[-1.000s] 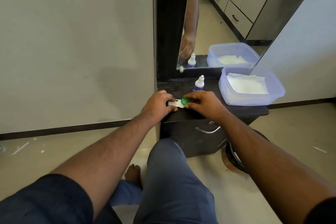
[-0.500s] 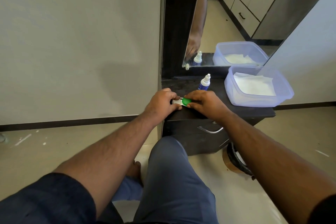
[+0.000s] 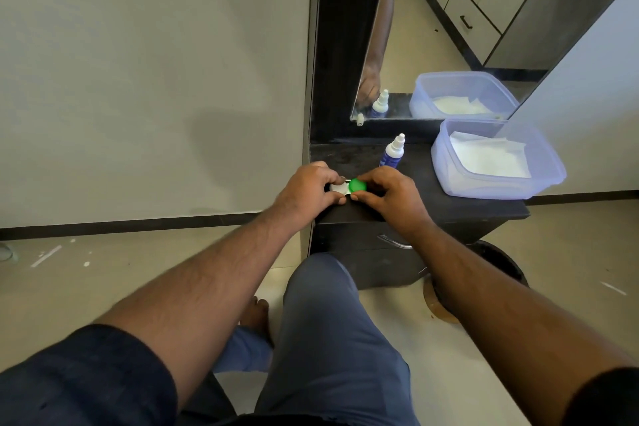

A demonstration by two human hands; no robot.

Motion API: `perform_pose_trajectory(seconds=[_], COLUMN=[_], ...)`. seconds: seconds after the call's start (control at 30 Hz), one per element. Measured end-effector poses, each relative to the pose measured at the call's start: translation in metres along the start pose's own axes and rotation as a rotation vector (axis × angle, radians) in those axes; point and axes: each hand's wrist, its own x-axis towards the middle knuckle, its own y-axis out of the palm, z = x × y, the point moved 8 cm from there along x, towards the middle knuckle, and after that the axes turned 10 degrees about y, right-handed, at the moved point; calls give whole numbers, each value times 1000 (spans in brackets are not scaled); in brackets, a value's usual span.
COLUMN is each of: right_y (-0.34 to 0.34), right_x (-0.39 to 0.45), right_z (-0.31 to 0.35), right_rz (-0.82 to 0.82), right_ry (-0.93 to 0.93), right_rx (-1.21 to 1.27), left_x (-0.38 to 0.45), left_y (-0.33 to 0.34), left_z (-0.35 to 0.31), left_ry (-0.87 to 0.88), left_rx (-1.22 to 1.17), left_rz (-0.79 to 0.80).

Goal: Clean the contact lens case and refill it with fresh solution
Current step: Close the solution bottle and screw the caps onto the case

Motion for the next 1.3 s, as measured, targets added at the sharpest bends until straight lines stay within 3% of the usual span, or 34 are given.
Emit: perform_pose_trajectory(seconds=[0.2,0.4,0.57,0.8,0.97,1.13,1.3], right_y=[6,2,4,4,6,5,4], right_x=[1,6,6,6,5,7,5], right_z=[-5,-16,-19,-16,-16,-18,-19], right_rz=[45,212,95,192,121,169,71], right_ry=[26,160,162,114,117,112,179], right_rx=[36,234,145,191,119,138,157], left_x=[0,-2,-2,-1,-2,-2,-2], left_y=[0,1,1,2,2,3,2], left_z=[0,1,1,3,3,3,2], left_ry=[6,-6,-9,-10,-15,-13,-10], left_rx=[-6,-18,-20,-16,-15,-19,-26], left_rz=[-13,-21,-26,-24,-31,-28,-33])
